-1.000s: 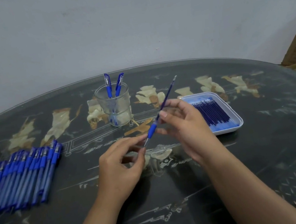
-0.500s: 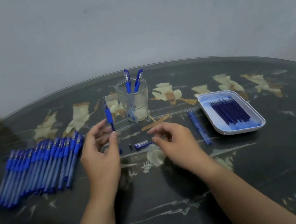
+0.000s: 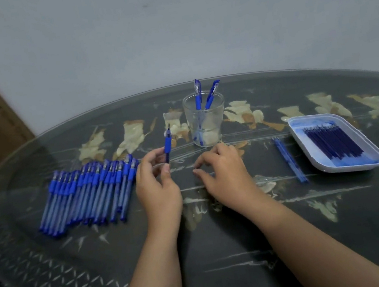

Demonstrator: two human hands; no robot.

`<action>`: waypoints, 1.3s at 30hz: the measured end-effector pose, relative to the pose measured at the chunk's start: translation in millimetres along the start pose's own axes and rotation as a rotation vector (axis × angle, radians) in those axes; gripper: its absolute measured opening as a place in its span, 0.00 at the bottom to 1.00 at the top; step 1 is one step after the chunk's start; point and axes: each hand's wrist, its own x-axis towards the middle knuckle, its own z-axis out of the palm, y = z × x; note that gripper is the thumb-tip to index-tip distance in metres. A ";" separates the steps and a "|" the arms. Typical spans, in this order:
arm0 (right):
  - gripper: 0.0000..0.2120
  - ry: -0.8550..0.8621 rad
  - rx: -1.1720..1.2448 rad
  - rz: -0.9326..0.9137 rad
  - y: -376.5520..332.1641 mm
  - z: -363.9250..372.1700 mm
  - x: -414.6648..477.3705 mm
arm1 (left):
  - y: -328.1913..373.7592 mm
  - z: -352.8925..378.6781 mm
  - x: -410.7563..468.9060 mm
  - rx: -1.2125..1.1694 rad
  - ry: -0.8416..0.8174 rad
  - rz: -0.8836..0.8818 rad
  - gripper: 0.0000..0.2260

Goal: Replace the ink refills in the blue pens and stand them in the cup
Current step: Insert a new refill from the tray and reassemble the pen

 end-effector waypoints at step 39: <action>0.09 -0.018 0.722 0.248 -3.9 -51.3 9.8 | 6.8 4.8 -6.3 0.089 -0.257 0.198 0.19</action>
